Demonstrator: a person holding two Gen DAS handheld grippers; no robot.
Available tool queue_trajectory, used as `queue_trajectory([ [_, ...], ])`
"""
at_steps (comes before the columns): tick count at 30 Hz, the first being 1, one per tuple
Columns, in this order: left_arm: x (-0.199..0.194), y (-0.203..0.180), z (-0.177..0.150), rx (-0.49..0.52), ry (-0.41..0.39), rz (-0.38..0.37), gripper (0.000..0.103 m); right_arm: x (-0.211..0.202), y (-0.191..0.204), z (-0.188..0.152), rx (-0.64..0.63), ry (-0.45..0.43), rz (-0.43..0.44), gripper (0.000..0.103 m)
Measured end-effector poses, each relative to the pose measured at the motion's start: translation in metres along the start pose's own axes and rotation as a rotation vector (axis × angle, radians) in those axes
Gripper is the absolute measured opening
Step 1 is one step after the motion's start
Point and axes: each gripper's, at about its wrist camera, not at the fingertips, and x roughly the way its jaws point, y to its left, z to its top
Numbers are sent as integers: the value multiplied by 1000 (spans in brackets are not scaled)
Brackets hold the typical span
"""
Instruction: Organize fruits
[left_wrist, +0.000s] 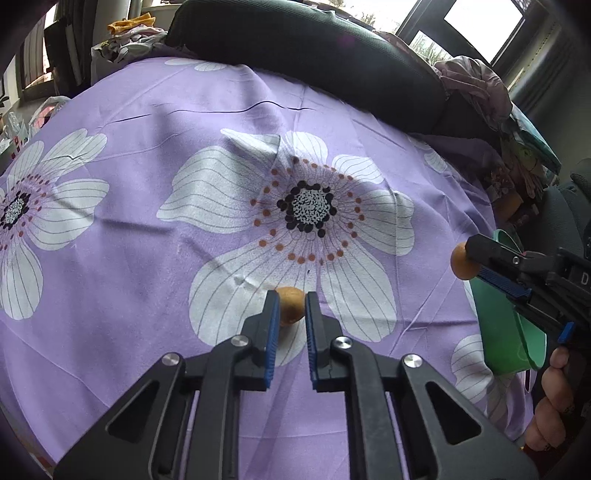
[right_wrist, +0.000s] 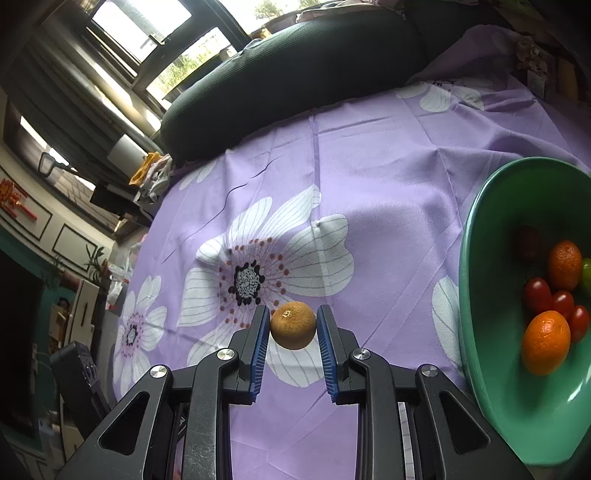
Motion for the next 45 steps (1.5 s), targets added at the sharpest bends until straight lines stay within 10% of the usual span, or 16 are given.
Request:
queue_trajectory([
  [10, 16, -7, 8, 13, 49, 14, 43, -16, -6, 2, -10, -36, -8, 27],
  [21, 25, -6, -3, 25, 86, 72, 26, -22, -13, 4, 13, -49, -9, 27],
  [33, -44, -132, 17, 270, -170, -171, 26, -79, -42, 9, 38, -227, -176, 27],
  [45, -6, -216, 12, 405, -85, -277, 27, -121, -117, 6, 203, -304, -354, 27],
])
